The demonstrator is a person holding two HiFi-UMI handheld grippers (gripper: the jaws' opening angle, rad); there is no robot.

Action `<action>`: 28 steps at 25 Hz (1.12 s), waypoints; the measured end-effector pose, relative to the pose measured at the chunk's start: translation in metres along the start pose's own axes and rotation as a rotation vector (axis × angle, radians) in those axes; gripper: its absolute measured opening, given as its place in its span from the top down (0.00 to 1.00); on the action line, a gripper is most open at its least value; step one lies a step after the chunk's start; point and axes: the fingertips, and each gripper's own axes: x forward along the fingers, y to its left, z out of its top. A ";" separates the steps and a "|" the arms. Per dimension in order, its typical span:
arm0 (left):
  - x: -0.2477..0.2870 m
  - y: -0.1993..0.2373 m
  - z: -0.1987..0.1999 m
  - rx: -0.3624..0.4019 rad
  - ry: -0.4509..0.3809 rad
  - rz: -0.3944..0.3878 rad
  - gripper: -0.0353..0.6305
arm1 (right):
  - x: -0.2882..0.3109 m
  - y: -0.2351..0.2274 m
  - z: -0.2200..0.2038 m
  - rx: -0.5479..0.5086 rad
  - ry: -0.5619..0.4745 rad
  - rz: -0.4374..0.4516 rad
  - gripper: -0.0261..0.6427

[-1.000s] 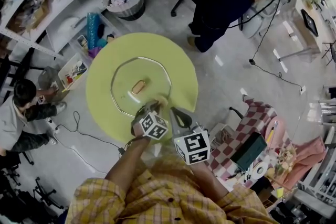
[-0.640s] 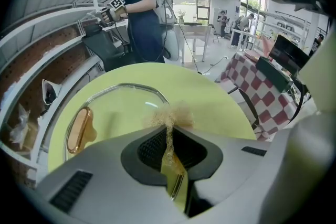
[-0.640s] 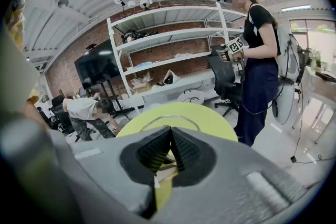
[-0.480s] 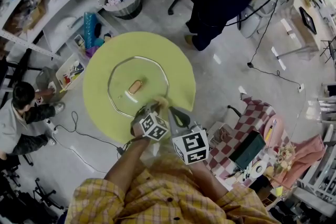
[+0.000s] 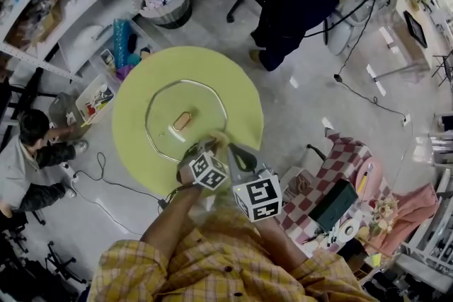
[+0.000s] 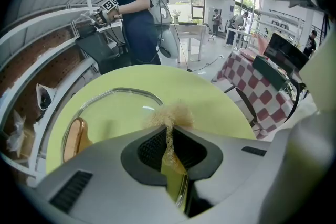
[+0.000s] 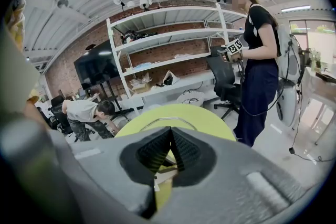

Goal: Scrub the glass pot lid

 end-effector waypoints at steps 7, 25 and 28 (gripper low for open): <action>0.007 0.008 0.010 -0.013 0.001 0.001 0.90 | 0.003 -0.008 -0.002 0.007 0.008 -0.002 0.97; 0.030 0.036 0.037 -0.060 -0.018 0.027 0.90 | 0.018 -0.032 -0.001 0.024 0.024 -0.006 0.96; 0.033 0.045 0.043 -0.078 -0.021 0.031 0.90 | 0.022 -0.037 0.001 0.028 0.027 -0.006 0.96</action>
